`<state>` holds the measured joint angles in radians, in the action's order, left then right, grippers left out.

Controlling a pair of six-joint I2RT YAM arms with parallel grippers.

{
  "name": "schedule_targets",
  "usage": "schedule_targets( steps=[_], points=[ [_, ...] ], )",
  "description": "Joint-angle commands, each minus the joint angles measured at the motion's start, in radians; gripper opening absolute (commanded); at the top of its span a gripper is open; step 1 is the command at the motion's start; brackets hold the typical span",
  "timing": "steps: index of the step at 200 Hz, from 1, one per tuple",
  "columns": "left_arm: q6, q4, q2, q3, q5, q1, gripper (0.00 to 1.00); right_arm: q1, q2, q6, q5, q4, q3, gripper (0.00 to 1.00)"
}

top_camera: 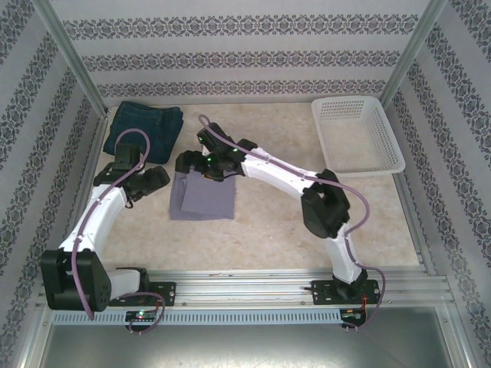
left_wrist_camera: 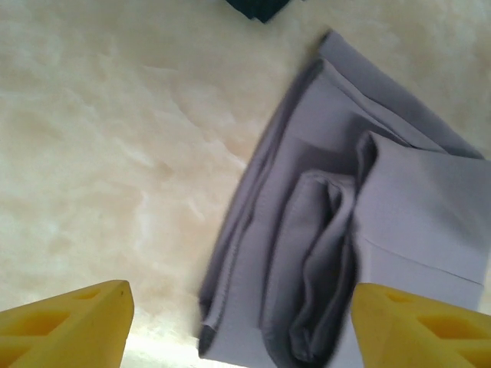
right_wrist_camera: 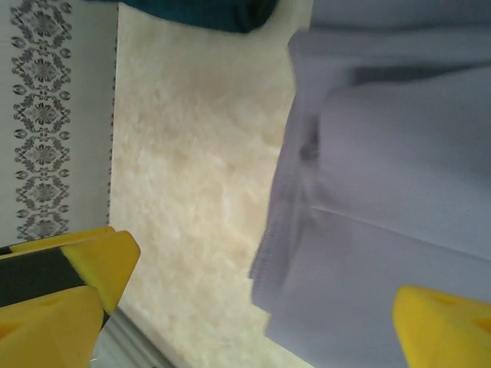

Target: Fold and stack the skirts

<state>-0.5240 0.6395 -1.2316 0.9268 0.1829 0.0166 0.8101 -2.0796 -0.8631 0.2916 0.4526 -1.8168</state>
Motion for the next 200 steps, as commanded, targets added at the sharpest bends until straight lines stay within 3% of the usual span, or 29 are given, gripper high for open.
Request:
schedule_targets(
  steps=[1,35,67,88,118,132,168,185,200],
  points=[
    [-0.051,-0.07,-0.01,-0.025,0.107,-0.07,0.75,-0.085,0.056,0.152,-0.124,-0.094,0.077,0.98],
    [-0.21,-0.305,-0.068,-0.036,0.318,-0.196,0.56,-0.183,-0.093,0.136,0.138,-0.147,0.025,0.98],
    [-0.325,-0.444,-0.138,-0.057,0.313,-0.306,0.48,-0.191,-0.248,0.091,0.34,-0.213,-0.103,0.98],
    [-0.374,-0.44,-0.201,-0.123,0.239,-0.309,0.46,-0.194,-0.307,0.064,0.367,-0.232,-0.114,0.98],
    [-0.313,-0.42,-0.318,-0.161,0.169,-0.269,0.43,-0.205,-0.255,0.015,0.215,-0.221,0.044,0.97],
    [-0.253,-0.399,-0.361,-0.135,0.134,-0.253,0.45,-0.208,-0.156,-0.069,0.124,-0.318,0.243,0.98],
    [-0.05,-0.289,-0.487,0.062,0.12,-0.255,0.48,-0.148,0.137,-0.371,-0.143,-0.644,0.753,0.98],
    [0.021,-0.239,-0.537,0.175,0.142,-0.258,0.49,-0.076,0.247,-0.424,-0.271,-0.68,0.853,0.98],
    [0.057,-0.166,-0.549,0.275,0.139,-0.26,0.51,-0.051,0.325,-0.373,-0.347,-0.636,0.862,0.98]
  ],
)
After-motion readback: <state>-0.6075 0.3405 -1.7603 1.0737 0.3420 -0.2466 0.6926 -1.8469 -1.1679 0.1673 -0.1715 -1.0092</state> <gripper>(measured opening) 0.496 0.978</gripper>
